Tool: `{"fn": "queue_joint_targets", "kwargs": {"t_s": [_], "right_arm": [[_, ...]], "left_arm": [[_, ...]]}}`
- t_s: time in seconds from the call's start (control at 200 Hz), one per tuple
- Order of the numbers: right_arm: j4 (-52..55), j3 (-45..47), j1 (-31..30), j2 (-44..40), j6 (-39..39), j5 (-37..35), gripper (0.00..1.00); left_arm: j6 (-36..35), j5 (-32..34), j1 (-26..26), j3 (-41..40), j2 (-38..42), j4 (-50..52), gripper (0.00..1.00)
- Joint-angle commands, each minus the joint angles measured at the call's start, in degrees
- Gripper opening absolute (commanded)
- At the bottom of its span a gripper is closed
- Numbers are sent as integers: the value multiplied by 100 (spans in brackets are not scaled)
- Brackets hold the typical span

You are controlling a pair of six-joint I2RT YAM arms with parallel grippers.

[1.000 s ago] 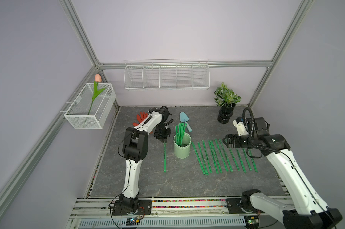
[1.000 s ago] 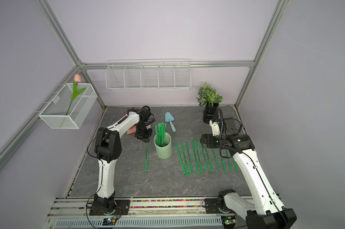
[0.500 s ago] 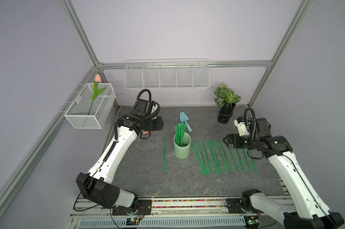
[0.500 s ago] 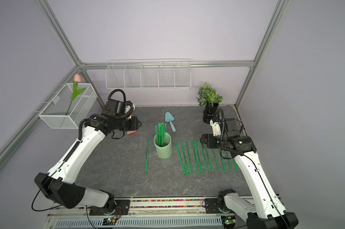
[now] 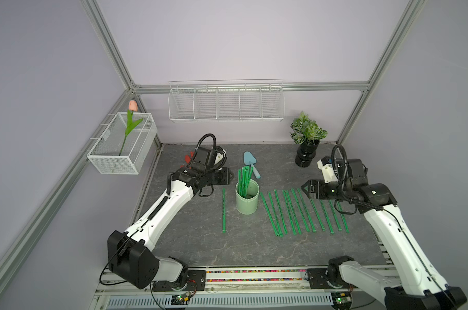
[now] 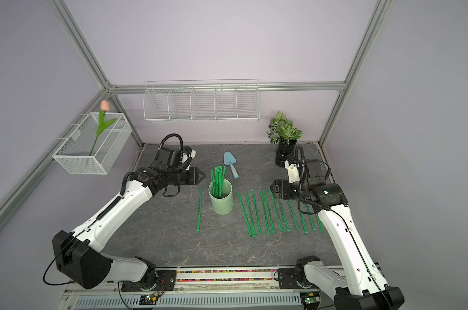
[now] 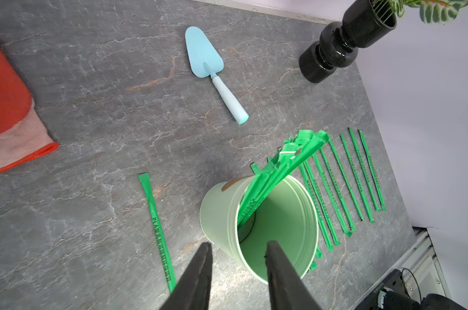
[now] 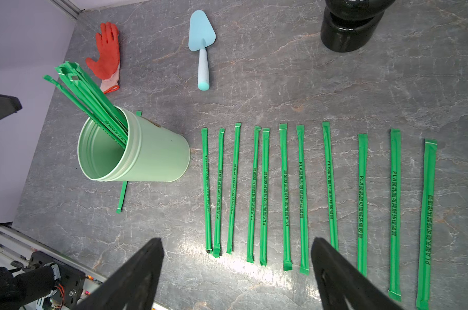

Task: Take the straws out of the storage container
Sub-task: Pick up the straw from the container.

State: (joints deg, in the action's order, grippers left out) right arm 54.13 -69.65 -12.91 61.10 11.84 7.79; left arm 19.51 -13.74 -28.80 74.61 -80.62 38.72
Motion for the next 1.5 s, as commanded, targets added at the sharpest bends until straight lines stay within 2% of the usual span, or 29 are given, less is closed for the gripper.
{"fn": "queue_joint_targets", "kwargs": {"t_s": [0.0,0.83,1.265,1.499], "right_arm": [[-106,67,-30,59,39,111,89],[-134,171,-32,156,46,162,89],[-137,206,-36,244,4,135,89],[-171,188,-36,271,20,146,89]], "left_arm": [[-1,25,-147,53,-124,-231,36],[-158,186,-310,454,-922,-216,32],[-191,172,-311,714,-1252,-175,26],[-250,199,-311,831,-1281,-46,18]]}}
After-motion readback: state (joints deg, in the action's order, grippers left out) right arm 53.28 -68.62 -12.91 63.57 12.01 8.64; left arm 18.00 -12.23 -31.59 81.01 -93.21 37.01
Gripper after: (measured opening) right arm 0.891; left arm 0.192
